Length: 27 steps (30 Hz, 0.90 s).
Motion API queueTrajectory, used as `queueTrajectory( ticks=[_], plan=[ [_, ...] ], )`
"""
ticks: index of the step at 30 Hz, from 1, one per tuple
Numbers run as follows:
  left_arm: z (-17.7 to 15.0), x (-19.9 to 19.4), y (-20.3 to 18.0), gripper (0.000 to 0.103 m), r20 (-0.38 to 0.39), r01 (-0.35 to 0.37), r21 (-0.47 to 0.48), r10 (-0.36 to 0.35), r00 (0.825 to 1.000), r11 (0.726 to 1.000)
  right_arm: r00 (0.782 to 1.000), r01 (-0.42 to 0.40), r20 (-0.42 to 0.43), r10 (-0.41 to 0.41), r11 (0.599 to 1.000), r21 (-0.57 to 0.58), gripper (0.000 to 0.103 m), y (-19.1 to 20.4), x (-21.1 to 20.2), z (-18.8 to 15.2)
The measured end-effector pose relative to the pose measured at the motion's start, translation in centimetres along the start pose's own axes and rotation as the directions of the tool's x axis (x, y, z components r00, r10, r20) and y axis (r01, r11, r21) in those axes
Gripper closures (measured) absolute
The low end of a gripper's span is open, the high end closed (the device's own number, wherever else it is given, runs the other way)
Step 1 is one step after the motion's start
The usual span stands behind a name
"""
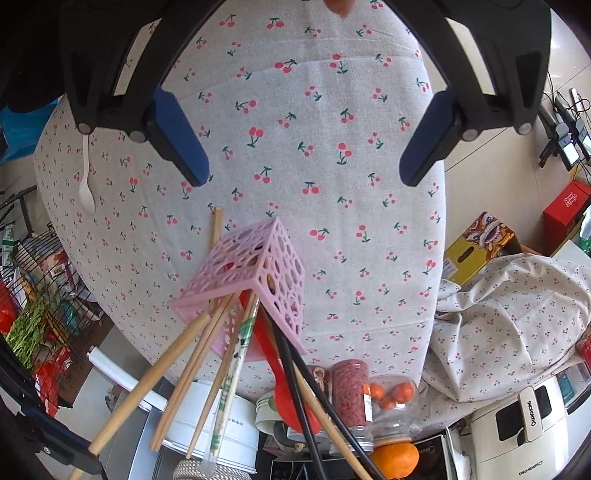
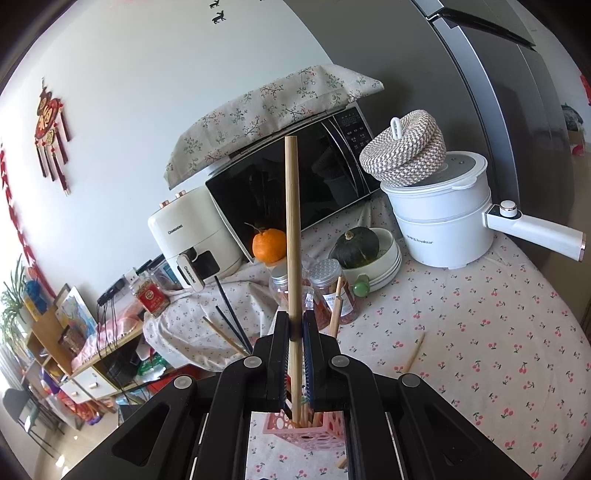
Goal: Organize utensils
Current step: 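Lower the wooden chopstick into the pink basket and open the right tool, then move the right tool down to the loose wooden chopstick on the table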
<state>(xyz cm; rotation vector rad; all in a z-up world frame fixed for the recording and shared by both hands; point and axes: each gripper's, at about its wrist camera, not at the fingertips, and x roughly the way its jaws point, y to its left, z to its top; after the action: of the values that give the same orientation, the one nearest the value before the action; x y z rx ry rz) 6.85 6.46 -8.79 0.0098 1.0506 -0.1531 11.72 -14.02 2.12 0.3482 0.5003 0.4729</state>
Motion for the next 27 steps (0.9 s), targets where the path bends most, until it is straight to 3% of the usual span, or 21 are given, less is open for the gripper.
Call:
queueTrajectory(
  ticks=[15, 17, 19, 21, 27],
  plan=[
    [0.2, -0.4, 0.1, 0.0, 0.017, -0.003, -0.004, 0.003, 1.0, 1.0, 0.997, 0.012, -0.078, -0.018, 0.997, -0.072, 0.094, 1.2, 3.3, -1.8],
    [0.3, -0.5, 0.2, 0.001, 0.022, -0.004, -0.012, 0.004, 1.0, 1.0, 0.997, -0.006, -0.081, 0.001, 0.998, -0.062, 0.083, 1.2, 3.1, -1.8],
    [0.5, -0.5, 0.2, 0.0, 0.029, -0.003, -0.018, 0.004, 1.0, 1.0, 0.997, -0.022, -0.07, 0.018, 0.998, -0.053, 0.055, 1.2, 2.5, -1.7],
    [0.6, -0.7, 0.2, 0.0, 0.041, 0.002, -0.026, -0.001, 0.999, 1.0, 0.999, -0.035, -0.04, 0.033, 0.998, -0.044, 0.041, 1.2, 1.3, -1.4],
    [0.8, -1.0, 0.1, 0.0, 0.052, 0.042, -0.063, -0.039, 0.998, 0.997, 0.999, -0.03, 0.029, 0.031, 0.999, -0.04, 0.018, 0.5, -2.5, -0.6]
  ],
)
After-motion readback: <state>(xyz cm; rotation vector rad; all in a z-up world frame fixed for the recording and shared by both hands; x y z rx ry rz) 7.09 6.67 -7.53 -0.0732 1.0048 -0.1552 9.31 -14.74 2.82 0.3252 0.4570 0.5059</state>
